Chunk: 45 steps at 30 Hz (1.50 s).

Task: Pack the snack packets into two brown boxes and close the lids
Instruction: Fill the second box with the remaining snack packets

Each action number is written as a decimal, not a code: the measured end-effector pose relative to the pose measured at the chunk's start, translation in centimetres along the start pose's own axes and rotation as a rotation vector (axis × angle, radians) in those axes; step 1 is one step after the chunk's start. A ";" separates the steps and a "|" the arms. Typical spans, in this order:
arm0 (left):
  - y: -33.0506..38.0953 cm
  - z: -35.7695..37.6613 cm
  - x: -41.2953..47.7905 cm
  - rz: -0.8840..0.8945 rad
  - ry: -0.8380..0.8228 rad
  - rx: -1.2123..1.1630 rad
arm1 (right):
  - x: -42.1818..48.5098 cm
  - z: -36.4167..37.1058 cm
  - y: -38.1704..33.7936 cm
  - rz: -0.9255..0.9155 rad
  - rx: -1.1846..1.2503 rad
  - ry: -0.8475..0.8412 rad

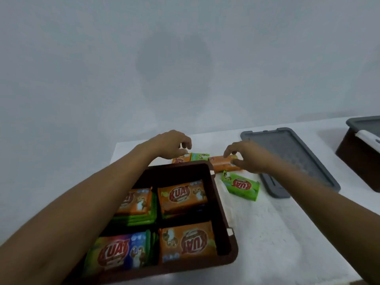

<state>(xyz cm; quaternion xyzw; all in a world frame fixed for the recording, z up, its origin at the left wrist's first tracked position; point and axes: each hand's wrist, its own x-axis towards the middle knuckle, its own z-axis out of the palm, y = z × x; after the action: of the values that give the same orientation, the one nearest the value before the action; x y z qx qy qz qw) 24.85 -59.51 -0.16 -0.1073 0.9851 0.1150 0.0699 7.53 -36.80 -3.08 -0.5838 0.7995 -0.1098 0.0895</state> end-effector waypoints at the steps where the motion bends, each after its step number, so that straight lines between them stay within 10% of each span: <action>1: -0.2 0.2 1.3 -0.010 -0.028 0.014 | 0.9 0.2 1.0 0.007 -0.028 -0.050; 12: -1.3 3.0 8.2 -0.155 -0.382 0.111 | 6.7 2.5 5.0 -0.042 -0.080 -0.296; 24: -0.5 3.8 8.9 -0.065 -0.302 -0.088 | 3.8 2.6 5.4 -0.043 -0.082 -0.032; 35: 0.7 -0.1 5.7 -0.128 0.143 -0.731 | -0.7 3.7 0.0 0.142 -0.084 -0.383; 45: 2.1 -4.8 -1.4 -0.020 0.644 -0.983 | -1.4 -1.3 -1.9 0.411 0.611 0.297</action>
<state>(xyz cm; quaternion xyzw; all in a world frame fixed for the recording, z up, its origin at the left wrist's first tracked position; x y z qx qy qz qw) 25.17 -58.40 5.10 -0.1659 0.7867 0.5193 -0.2897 9.38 -35.95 -1.31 -0.3358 0.8344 -0.4057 0.1627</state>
